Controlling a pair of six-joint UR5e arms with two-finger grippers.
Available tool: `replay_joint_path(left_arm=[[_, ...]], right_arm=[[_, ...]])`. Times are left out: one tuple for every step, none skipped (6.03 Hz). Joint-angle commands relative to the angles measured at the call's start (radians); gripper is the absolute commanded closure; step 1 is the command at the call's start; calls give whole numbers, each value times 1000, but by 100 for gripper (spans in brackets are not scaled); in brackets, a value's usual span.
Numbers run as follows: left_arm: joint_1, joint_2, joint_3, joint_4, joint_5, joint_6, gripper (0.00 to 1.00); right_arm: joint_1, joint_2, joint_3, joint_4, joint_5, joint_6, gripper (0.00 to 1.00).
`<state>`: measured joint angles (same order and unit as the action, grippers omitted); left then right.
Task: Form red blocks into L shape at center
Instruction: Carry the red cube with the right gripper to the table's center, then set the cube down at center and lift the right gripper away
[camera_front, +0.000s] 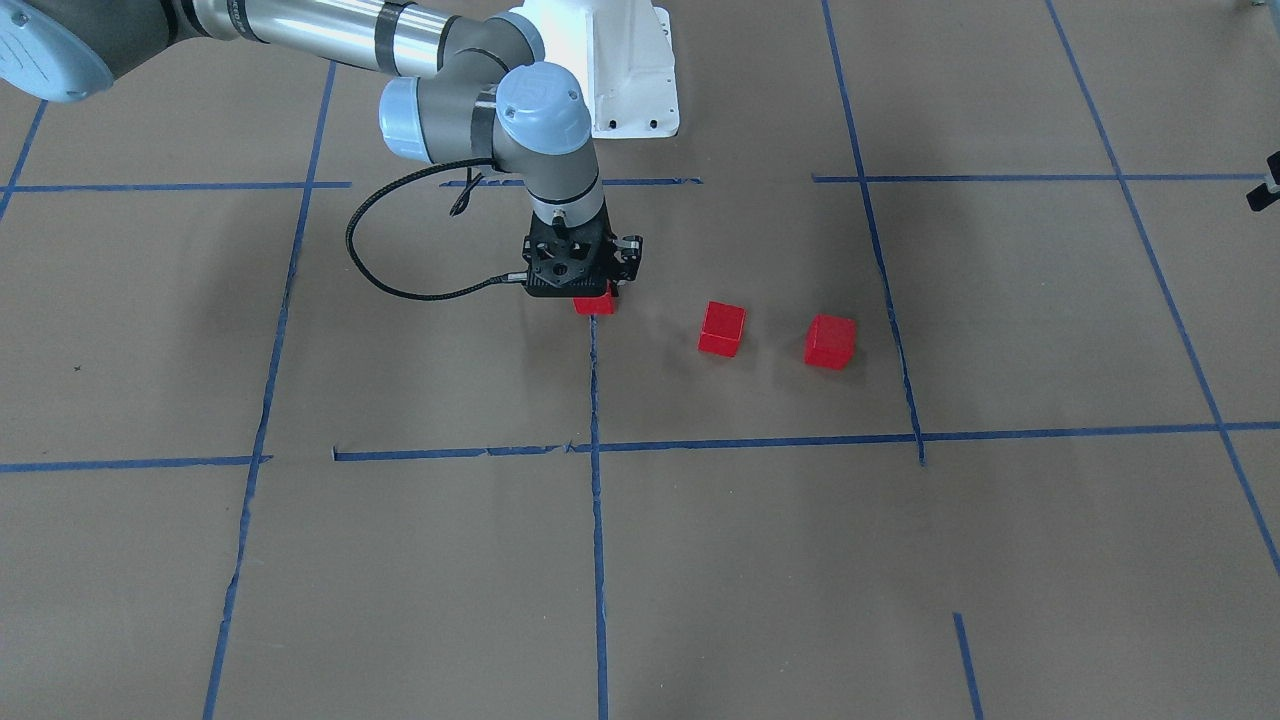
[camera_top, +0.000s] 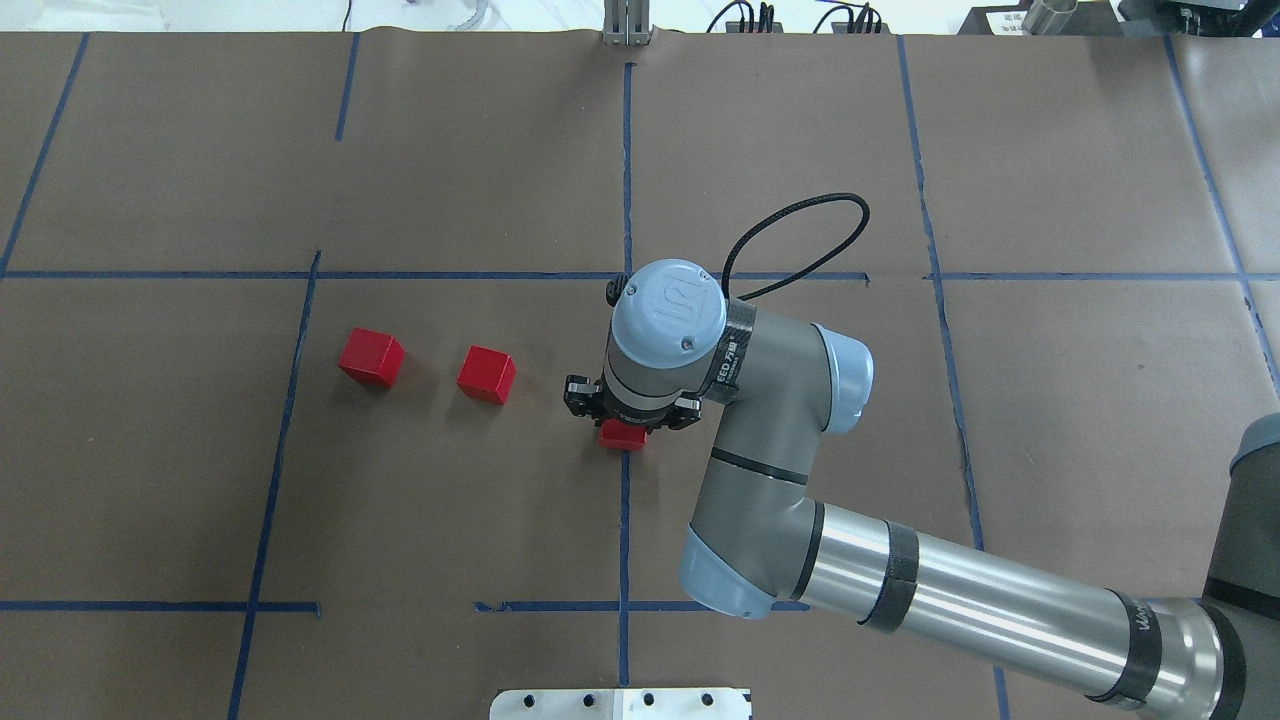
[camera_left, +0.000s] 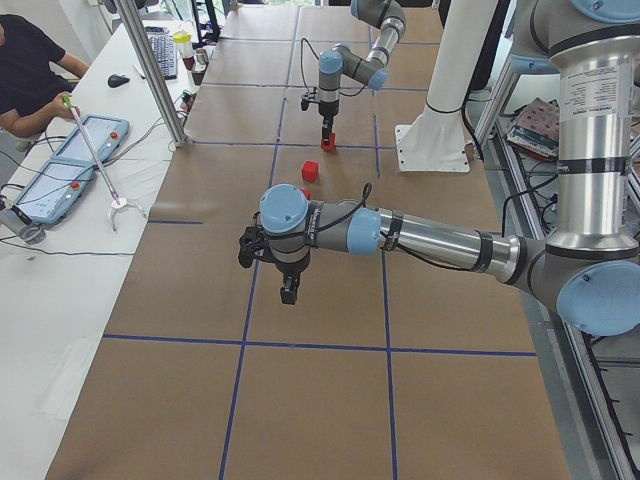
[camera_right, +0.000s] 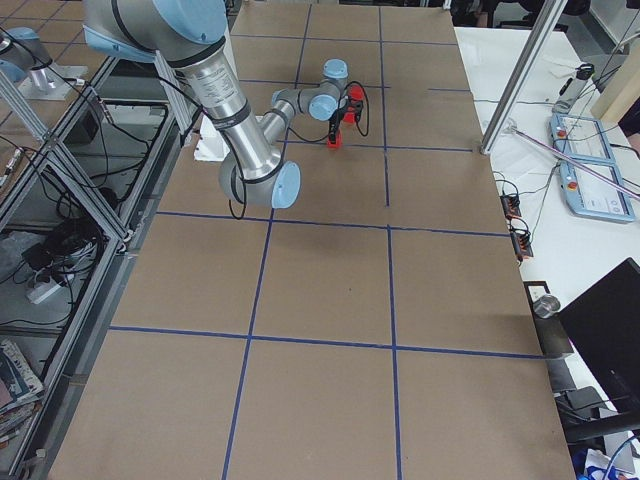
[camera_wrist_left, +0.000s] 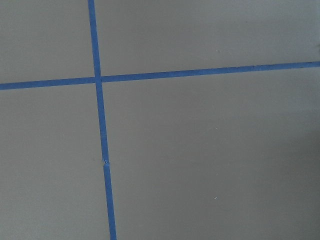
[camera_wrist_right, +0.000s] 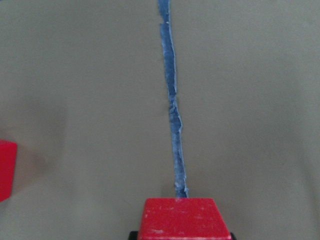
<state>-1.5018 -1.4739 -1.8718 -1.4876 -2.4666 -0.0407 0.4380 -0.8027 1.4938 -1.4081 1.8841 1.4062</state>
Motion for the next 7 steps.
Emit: replay_joint_path(left_arm=[[2,-3,-3,0,-2,-4,0],[8,-5,-4,0,-2,-4,0],[8,-9,-9,0,-2,-5,0],[38,-20,-10,-25,-6,-1,0],[99,-32,-10,-115,-9,-19,0],[150,-55,-10,-214,-9,-118,0],[214,-60,-10,-364,-9,-262,0]], right_arm=[[-1,-3,6,-2,-25,-6,0],[-4,-4,11,-2,-51,-7,0],[-4,-4,23,-2,-49,-15,0],[-1,-47,127,-5,-46,-16,0],[25,-123,269,-5,-34,-18,0],[57,-185,368,-3,-8,-18,0],[106,-238,434,-2,60,-19,0]])
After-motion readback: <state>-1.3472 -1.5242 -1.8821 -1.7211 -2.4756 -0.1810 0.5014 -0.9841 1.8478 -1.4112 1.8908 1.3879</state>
